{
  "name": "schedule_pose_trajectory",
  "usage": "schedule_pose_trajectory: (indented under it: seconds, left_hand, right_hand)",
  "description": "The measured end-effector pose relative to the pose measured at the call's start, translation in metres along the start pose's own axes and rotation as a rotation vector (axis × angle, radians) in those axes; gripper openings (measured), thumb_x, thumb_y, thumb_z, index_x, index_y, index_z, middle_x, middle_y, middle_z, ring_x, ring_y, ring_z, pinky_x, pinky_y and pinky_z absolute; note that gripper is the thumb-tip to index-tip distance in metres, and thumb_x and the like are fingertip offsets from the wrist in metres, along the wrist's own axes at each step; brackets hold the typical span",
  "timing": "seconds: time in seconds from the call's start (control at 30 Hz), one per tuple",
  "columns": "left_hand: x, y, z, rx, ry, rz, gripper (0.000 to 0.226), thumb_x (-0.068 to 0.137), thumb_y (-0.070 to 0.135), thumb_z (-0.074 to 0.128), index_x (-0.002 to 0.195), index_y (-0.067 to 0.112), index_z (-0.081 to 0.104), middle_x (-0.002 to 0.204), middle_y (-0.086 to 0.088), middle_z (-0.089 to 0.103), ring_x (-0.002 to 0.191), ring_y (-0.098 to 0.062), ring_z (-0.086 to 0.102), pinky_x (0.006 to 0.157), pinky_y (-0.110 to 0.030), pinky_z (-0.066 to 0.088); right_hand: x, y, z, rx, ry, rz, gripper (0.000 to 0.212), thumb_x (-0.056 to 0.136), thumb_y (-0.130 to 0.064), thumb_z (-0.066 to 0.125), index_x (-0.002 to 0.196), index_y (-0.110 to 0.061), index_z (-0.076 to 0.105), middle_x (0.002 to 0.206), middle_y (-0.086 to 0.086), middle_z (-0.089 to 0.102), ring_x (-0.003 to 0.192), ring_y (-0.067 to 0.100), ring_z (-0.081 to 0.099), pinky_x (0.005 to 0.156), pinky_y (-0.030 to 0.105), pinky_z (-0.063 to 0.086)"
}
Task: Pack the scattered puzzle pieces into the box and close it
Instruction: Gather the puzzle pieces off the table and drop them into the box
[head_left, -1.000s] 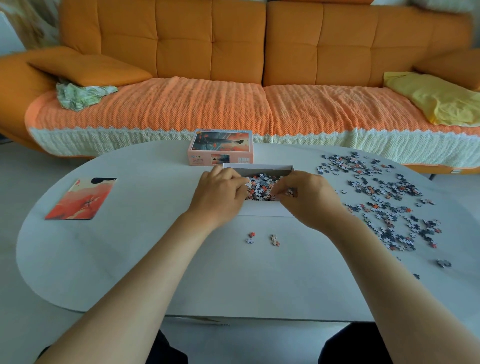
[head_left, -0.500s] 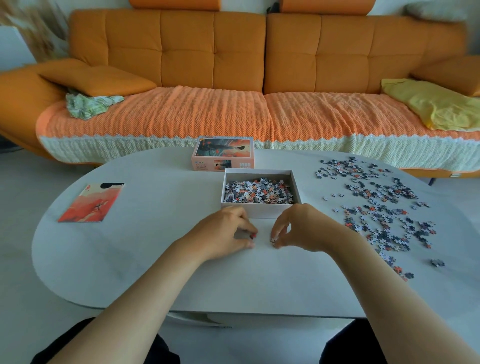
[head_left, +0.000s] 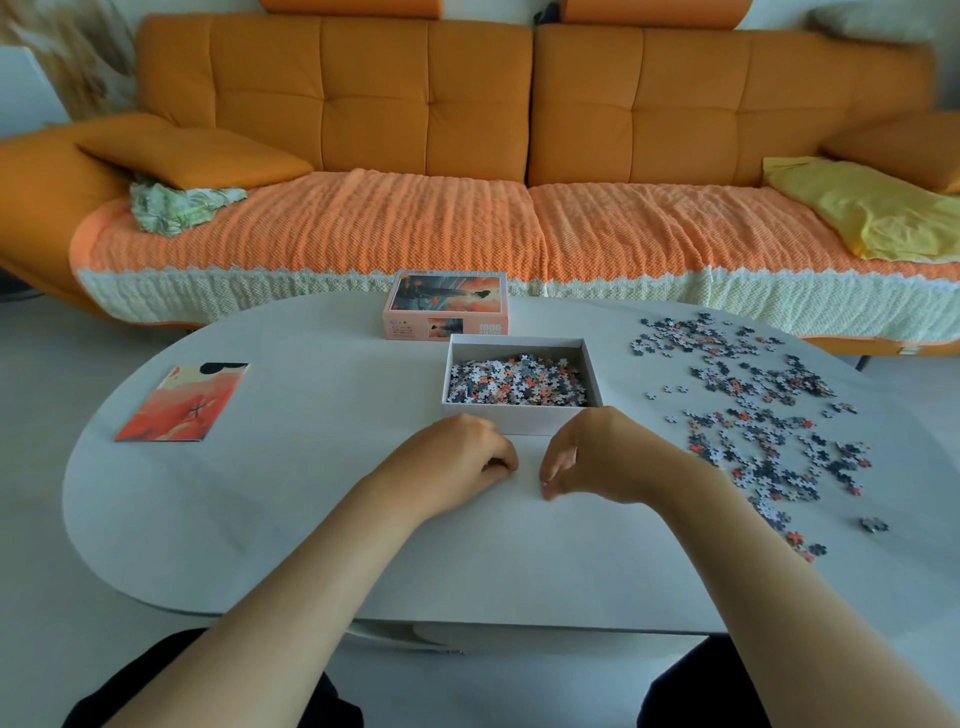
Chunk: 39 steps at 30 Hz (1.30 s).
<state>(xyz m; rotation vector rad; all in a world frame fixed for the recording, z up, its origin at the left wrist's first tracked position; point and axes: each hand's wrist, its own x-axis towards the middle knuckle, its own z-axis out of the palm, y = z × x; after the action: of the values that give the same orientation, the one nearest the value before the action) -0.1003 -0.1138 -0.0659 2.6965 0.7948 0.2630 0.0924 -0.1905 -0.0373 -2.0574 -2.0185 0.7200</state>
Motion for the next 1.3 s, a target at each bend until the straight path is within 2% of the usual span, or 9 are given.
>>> schedule_pose_trajectory:
  seconds: [0.13, 0.23, 0.37, 0.43, 0.57, 0.73, 0.9, 1.13, 1.3]
  left_hand:
    - [-0.001, -0.002, 0.001, -0.03, 0.049, -0.006, 0.014, 0.092, 0.023, 0.061, 0.1, 0.027, 0.072, 0.096, 0.012, 0.064, 0.079, -0.003, 0.054, 0.072, -0.023, 0.047]
    - [0.0, -0.003, -0.002, -0.076, 0.171, 0.003, 0.012, 0.091, 0.023, 0.062, 0.096, 0.028, 0.071, 0.091, 0.014, 0.061, 0.072, -0.004, 0.052, 0.065, -0.025, 0.047]
    - [0.005, -0.007, -0.01, -0.067, 0.414, -0.02, 0.009, 0.09, 0.023, 0.064, 0.095, 0.028, 0.071, 0.087, 0.017, 0.06, 0.071, -0.003, 0.05, 0.061, -0.023, 0.044]
    - [0.011, -0.013, -0.014, -0.068, 0.524, -0.062, 0.009, 0.09, 0.023, 0.064, 0.095, 0.026, 0.071, 0.086, 0.017, 0.061, 0.071, -0.005, 0.048, 0.06, -0.023, 0.041]
    - [0.028, -0.026, -0.012, -0.06, 0.607, -0.136, 0.01, 0.091, 0.024, 0.064, 0.096, 0.024, 0.073, 0.087, 0.009, 0.069, 0.077, -0.013, 0.054, 0.067, -0.028, 0.042]
    - [0.044, -0.032, 0.008, 0.088, 0.451, -0.155, 0.025, 0.098, 0.031, 0.051, 0.098, 0.025, 0.076, 0.108, 0.006, 0.068, 0.099, -0.024, 0.054, 0.078, -0.032, 0.026]
    - [0.041, -0.012, 0.006, 0.036, 0.497, -0.084, 0.044, 0.092, 0.047, 0.038, 0.11, 0.025, 0.072, 0.114, 0.01, 0.064, 0.109, -0.019, 0.049, 0.088, -0.031, 0.026]
    - [0.048, 0.073, 0.025, -0.156, 0.366, 0.085, 0.032, 0.094, 0.029, 0.055, 0.124, 0.019, 0.062, 0.12, 0.007, 0.057, 0.117, -0.009, 0.046, 0.099, -0.021, 0.036]
    - [0.072, 0.136, 0.067, -0.09, 0.054, 0.117, 0.084, 0.082, 0.068, 0.055, 0.147, 0.018, 0.035, 0.15, 0.003, 0.034, 0.138, -0.012, 0.025, 0.113, -0.028, 0.023]
  right_hand:
    - [0.002, -0.001, 0.001, -0.076, 0.022, -0.02, 0.003, 0.079, -0.03, 0.074, 0.081, -0.031, 0.076, 0.073, -0.021, 0.067, 0.072, -0.006, 0.061, 0.065, 0.014, 0.047]
    - [0.002, -0.001, 0.003, -0.142, 0.094, -0.027, 0.012, 0.079, -0.026, 0.062, 0.078, -0.028, 0.074, 0.074, -0.016, 0.068, 0.071, 0.0, 0.063, 0.07, 0.022, 0.056]
    - [0.008, -0.003, -0.004, -0.004, 0.42, -0.119, 0.012, 0.085, -0.023, 0.064, 0.077, -0.022, 0.074, 0.076, -0.012, 0.07, 0.062, 0.001, 0.058, 0.062, 0.019, 0.049]
    - [0.014, -0.003, -0.009, 0.006, 0.6, -0.108, 0.013, 0.088, -0.026, 0.064, 0.081, -0.021, 0.075, 0.079, -0.01, 0.071, 0.066, 0.005, 0.059, 0.062, 0.025, 0.052]
    - [0.028, 0.005, -0.007, -0.064, 0.681, -0.004, 0.016, 0.09, -0.03, 0.063, 0.101, -0.032, 0.075, 0.093, -0.012, 0.074, 0.082, 0.013, 0.063, 0.064, 0.025, 0.048]
    - [0.04, 0.021, 0.005, -0.185, 0.647, -0.128, 0.018, 0.091, -0.029, 0.062, 0.102, -0.033, 0.075, 0.113, -0.008, 0.068, 0.102, 0.023, 0.053, 0.086, 0.037, 0.044]
    - [0.025, 0.037, -0.001, -0.088, 0.646, -0.089, 0.025, 0.091, -0.03, 0.059, 0.113, -0.028, 0.07, 0.123, -0.003, 0.062, 0.114, 0.024, 0.051, 0.098, 0.043, 0.041]
    - [-0.028, 0.09, -0.003, -0.069, 0.571, 0.006, 0.038, 0.092, -0.028, 0.059, 0.13, -0.025, 0.058, 0.135, -0.003, 0.056, 0.125, 0.021, 0.048, 0.105, 0.041, 0.039]
    - [-0.069, 0.138, -0.011, -0.153, 0.525, 0.162, 0.048, 0.094, -0.031, 0.054, 0.141, -0.025, 0.045, 0.149, 0.0, 0.042, 0.137, 0.022, 0.036, 0.114, 0.045, 0.029]
